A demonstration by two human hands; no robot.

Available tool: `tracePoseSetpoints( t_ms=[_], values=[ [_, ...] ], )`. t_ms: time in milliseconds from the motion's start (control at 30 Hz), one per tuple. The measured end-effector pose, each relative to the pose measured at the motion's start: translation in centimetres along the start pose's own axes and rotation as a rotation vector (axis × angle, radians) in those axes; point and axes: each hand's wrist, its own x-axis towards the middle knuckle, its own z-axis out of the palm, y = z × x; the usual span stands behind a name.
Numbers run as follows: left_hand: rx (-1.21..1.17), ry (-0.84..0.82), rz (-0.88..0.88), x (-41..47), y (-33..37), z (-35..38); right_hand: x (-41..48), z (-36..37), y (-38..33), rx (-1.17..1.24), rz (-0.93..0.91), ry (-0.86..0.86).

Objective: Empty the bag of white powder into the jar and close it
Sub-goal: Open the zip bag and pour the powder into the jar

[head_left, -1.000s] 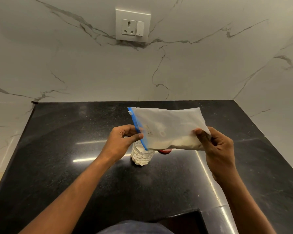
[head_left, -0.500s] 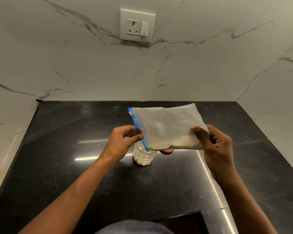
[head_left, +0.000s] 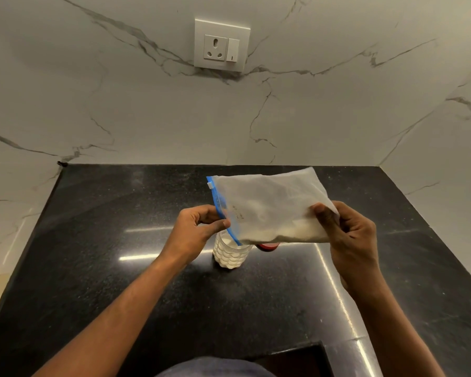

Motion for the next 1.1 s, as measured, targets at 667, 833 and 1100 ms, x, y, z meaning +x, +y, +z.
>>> tracePoseSetpoints(
  t_ms=[667, 833, 1100],
  values=[
    [-0.003, 0.017, -0.016, -0.05, -0.14, -0.01, 0.54, 0.05, -0.15, -0.005, 0.022, -0.022],
    [-0.002, 0.018, -0.019, -0.13, 0.01, 0.03, 0.61, -0.28, 0.28, -0.006, 0.030, 0.003],
    [-0.015, 0.017, -0.024, -0.18, 0.05, 0.14, 0.64, 0.47, 0.06, -0.022, 0.027, 0.011]
  ],
)
